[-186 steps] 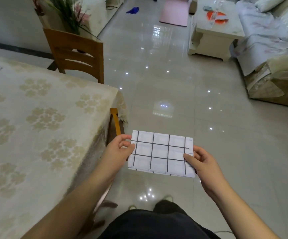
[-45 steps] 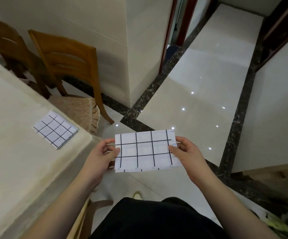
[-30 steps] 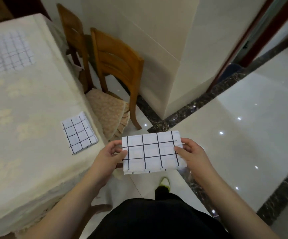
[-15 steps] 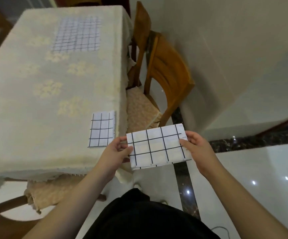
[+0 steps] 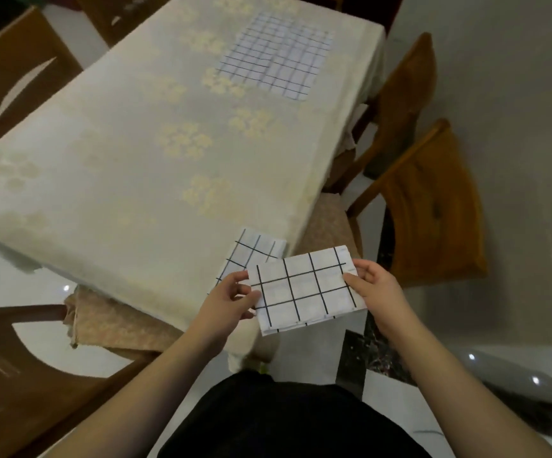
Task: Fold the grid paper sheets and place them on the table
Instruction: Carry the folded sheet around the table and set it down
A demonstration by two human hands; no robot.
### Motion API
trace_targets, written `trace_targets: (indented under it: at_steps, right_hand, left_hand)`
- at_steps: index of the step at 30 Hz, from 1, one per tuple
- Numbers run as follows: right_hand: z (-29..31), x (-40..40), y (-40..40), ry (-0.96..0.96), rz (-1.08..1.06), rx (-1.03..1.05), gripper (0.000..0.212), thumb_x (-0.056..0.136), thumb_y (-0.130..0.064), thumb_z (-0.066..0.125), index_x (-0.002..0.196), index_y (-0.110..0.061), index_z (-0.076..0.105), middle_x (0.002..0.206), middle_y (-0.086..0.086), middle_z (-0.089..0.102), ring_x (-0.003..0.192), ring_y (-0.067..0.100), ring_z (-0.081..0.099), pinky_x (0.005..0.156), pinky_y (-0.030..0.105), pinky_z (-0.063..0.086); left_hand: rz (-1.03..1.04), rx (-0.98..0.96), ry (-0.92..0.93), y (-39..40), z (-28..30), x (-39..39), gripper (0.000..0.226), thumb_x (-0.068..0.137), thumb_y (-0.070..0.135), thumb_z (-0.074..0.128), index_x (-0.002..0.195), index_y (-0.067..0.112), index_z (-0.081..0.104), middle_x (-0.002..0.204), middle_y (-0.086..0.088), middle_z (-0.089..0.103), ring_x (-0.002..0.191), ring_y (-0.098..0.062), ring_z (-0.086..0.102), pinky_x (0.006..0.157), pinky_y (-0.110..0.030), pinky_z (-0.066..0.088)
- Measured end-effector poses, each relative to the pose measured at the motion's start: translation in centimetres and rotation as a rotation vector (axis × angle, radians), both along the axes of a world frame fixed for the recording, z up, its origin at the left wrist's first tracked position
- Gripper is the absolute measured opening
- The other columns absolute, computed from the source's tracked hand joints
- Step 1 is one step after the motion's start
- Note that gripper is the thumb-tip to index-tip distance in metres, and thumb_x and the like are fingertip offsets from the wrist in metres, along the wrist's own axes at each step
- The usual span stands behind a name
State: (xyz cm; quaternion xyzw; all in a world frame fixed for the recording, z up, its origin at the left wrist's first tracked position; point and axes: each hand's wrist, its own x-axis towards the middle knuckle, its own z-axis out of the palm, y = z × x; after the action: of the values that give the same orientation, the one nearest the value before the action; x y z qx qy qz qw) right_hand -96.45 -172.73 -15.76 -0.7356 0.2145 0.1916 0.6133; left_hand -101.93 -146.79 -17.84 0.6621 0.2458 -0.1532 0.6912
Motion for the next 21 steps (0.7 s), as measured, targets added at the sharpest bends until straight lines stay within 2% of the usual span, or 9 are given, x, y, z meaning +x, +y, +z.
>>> trace_targets:
  at_steps: [4,9,13,17,21]
  right_hand:
    - [-0.2,3.4,2.1,0.018,0.097,-0.010,0.026,0.092,-0.013,0.065,0.117,-0.018,0.059,0.102,-0.003,0.072,0.085,0.013,0.071,0.062,0.023,0.054]
    - [-1.4,8.0,4.0,0.057,0.284,-0.059,0.027,0.092,-0.012,0.065,0.118,-0.015,0.059,0.102,0.000,0.070,0.089,0.017,0.070,0.066,0.026,0.054]
    - [-3.2,12.1,5.9,0.047,0.498,-0.130,0.026,0.092,-0.009,0.063,0.118,-0.013,0.058,0.098,0.000,0.068,0.082,0.012,0.067,0.057,0.016,0.051]
    - [-5.0,16.4,8.3,0.036,0.798,-0.203,0.032,0.091,-0.010,0.066,0.122,-0.009,0.057,0.097,0.003,0.067,0.083,0.016,0.064,0.065,0.023,0.051]
    - [-6.3,19.5,10.4,0.009,1.063,-0.264,0.030,0.090,-0.018,0.068,0.116,-0.019,0.056,0.099,0.004,0.068,0.086,0.017,0.064,0.072,0.026,0.047]
  left_hand:
    - [0.096,0.014,0.050,0.6,-0.9,0.4,0.035,0.089,0.007,0.067,0.119,0.019,0.053,0.083,-0.003,0.055,0.075,-0.018,0.061,0.062,-0.025,0.050]
    - [0.280,0.047,0.082,-0.1,-2.1,0.8,0.025,0.087,0.003,0.066,0.101,0.022,0.059,0.075,-0.001,0.053,0.069,-0.018,0.055,0.067,-0.032,0.050]
    - [0.438,0.089,0.167,-0.9,-3.6,0.9,0.032,0.086,0.009,0.069,0.114,0.017,0.057,0.077,0.001,0.056,0.070,-0.017,0.057,0.077,-0.043,0.053]
    - [0.650,0.132,0.227,-2.7,-4.7,0.8,0.034,0.087,0.010,0.068,0.118,0.011,0.056,0.077,0.001,0.054,0.067,-0.015,0.054,0.069,-0.034,0.050]
    - [0.788,0.175,0.277,-3.7,-5.1,1.2,0.031,0.089,0.013,0.068,0.117,0.017,0.055,0.085,-0.002,0.060,0.079,-0.016,0.061,0.084,-0.033,0.054]
